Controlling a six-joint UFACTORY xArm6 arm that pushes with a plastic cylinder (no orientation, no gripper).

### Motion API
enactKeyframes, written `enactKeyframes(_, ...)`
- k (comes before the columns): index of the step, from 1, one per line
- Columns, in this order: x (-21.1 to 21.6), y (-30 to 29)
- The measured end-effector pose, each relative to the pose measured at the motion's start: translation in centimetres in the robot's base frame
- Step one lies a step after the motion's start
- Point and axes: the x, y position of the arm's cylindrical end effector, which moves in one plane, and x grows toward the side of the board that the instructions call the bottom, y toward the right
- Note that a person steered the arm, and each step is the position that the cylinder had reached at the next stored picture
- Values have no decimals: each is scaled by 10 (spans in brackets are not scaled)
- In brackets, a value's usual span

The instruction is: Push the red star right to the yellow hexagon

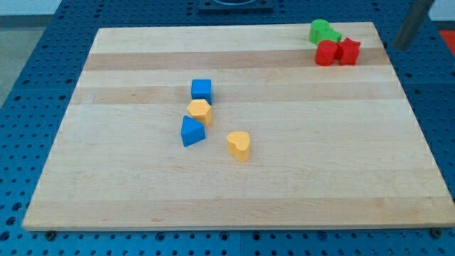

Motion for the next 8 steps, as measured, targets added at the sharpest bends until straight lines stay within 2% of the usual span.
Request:
enactKeyframes(1,5,-31)
enactKeyframes(2,28,-58)
enactKeyframes(4,34,-125)
enactKeyframes(6,90,-166)
enactKeyframes(7,97,-191)
enactKeyframes(8,66,-209)
